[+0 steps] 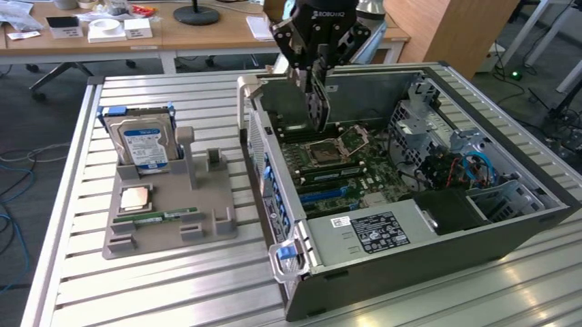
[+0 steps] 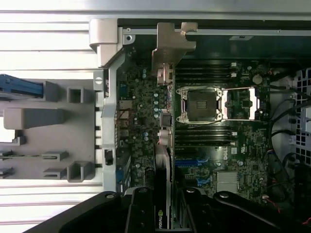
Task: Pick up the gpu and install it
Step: 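Pick up the gpu and move the gpu toward the slot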
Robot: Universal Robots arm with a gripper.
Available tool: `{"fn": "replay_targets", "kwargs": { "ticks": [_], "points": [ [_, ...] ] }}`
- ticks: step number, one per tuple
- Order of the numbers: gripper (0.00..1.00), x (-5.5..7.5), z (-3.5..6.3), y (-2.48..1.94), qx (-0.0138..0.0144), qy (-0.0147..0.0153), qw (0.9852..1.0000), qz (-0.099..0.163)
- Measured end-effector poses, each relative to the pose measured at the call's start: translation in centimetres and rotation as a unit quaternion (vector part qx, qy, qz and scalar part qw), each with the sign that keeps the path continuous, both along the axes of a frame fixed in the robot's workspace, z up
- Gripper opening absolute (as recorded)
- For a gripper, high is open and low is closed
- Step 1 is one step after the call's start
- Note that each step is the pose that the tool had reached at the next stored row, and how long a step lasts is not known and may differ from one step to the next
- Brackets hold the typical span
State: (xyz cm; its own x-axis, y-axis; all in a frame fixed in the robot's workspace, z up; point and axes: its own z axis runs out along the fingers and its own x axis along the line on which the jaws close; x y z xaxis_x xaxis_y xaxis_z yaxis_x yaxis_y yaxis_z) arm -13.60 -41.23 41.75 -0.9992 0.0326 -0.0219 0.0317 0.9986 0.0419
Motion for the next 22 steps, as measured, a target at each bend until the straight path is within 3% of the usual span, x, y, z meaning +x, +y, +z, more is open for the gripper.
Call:
{"fn": "replay_targets", "kwargs": {
  "ticks": [7, 22],
  "points": [
    [0.26, 2.5, 0.00, 0.00, 0.0004, 0.0000, 1.0000, 0.000],
    [0.26, 2.8, 0.00, 0.00, 0.0004, 0.0000, 1.0000, 0.000]
  ]
}}
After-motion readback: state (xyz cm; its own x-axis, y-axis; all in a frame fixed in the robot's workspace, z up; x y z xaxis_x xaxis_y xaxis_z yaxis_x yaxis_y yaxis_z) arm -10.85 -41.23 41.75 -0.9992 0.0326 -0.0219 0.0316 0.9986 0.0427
